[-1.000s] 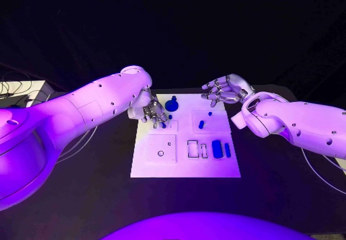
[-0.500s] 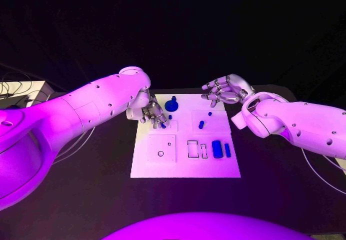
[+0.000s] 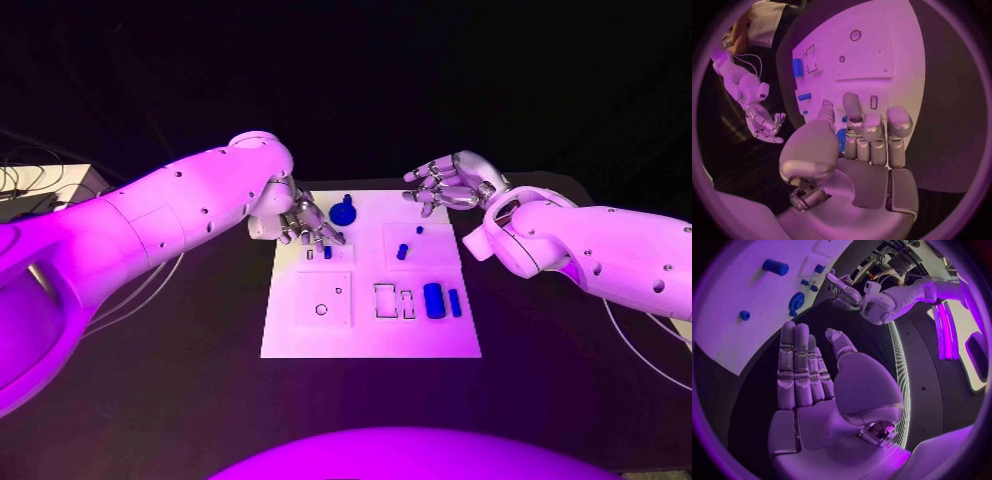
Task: Assemble the parts on the task board
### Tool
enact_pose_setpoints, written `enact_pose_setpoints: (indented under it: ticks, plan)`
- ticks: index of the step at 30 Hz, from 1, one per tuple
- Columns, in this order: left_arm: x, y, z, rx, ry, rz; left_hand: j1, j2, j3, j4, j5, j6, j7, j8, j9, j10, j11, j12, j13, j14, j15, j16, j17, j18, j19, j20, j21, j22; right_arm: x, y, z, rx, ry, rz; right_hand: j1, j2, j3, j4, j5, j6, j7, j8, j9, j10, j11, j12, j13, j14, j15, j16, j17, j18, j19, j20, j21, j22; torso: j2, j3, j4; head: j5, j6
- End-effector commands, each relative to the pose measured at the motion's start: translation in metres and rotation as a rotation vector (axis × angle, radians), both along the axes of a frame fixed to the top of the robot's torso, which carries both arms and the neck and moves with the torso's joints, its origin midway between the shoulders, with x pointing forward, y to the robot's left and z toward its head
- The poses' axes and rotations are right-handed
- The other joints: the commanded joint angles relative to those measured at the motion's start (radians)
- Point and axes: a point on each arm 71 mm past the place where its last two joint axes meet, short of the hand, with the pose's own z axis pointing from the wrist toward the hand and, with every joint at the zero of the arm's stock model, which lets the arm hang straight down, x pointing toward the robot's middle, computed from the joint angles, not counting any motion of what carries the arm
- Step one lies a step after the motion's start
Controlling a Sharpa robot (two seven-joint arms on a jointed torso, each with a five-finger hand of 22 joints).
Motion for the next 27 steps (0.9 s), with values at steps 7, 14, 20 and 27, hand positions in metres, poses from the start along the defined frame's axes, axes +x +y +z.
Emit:
enact_pose_setpoints:
  ticks: [7, 14, 20, 27]
  plan:
    - [-0.002, 0.017, 0.026, -0.175, -0.054, 0.087, 0.035, -0.033, -0.001, 0.033, -0.003, -0.088, 0.051, -0.065, -0.056, -0.018, 0.028, -0.007, 0.041, -0.041, 0.010, -0.076, -0.084, 0.006, -0.074, 0.005, -0.108, -0.082, 0.000, -0.004, 0.000, -0.005, -0.011, 0.004, 0.002, 0.000, 0.000, -0.007, 0.007, 0.002, 0.008, -0.004, -0.001, -0.005, -0.002, -0.006, -0.001, -0.004, 0.001, -0.007, 0.000, -0.013, -0.009, -0.001, 0.004, 0.002, -0.004, -0.0016, 0.0029, -0.003, 0.006]
    - [0.007, 0.047, 0.044, -0.306, -0.192, 0.215, 0.193, 0.012, 0.079, -0.016, -0.001, -0.150, 0.090, -0.078, -0.118, -0.214, 0.083, -0.155, 0.021, -0.209, 0.059, -0.301, -0.250, 0.026, -0.233, 0.055, -0.393, -0.284, 0.001, -0.008, 0.000, -0.002, -0.021, -0.011, 0.008, 0.002, 0.003, -0.013, 0.010, 0.002, 0.008, -0.004, -0.001, -0.004, -0.003, -0.006, -0.002, -0.003, 0.000, -0.006, 0.000, -0.013, -0.010, -0.002, 0.006, 0.004, -0.012, -0.0058, 0.0092, -0.004, 0.018]
    - [0.016, 0.068, 0.052, -0.367, -0.345, 0.297, 0.273, -0.009, 0.159, -0.049, 0.002, -0.215, 0.132, -0.100, -0.233, -0.290, 0.135, -0.410, -0.009, -0.254, 0.112, -0.490, -0.409, 0.043, -0.236, 0.122, -0.588, -0.442, 0.001, -0.012, 0.001, 0.005, -0.034, -0.025, 0.011, 0.003, 0.007, -0.020, 0.011, 0.001, 0.009, -0.005, -0.002, -0.004, -0.003, -0.008, -0.003, -0.004, 0.000, -0.007, -0.001, -0.013, -0.012, -0.003, 0.010, 0.009, -0.013, -0.0085, 0.0114, -0.006, 0.034]
    - [0.024, 0.080, 0.053, -0.383, -0.487, 0.348, 0.248, -0.078, 0.249, 0.009, -0.003, -0.203, 0.146, -0.062, -0.358, -0.213, 0.150, -0.648, -0.007, -0.201, 0.114, -0.473, -0.468, 0.066, -0.138, 0.132, -0.663, -0.525, 0.001, -0.014, 0.001, 0.012, -0.046, -0.036, 0.013, 0.004, 0.008, -0.024, 0.012, 0.000, 0.010, -0.005, -0.002, -0.004, -0.002, -0.008, -0.003, -0.005, 0.000, -0.008, -0.002, -0.013, -0.015, -0.003, 0.012, 0.011, -0.012, -0.0083, 0.0091, 0.000, 0.046]
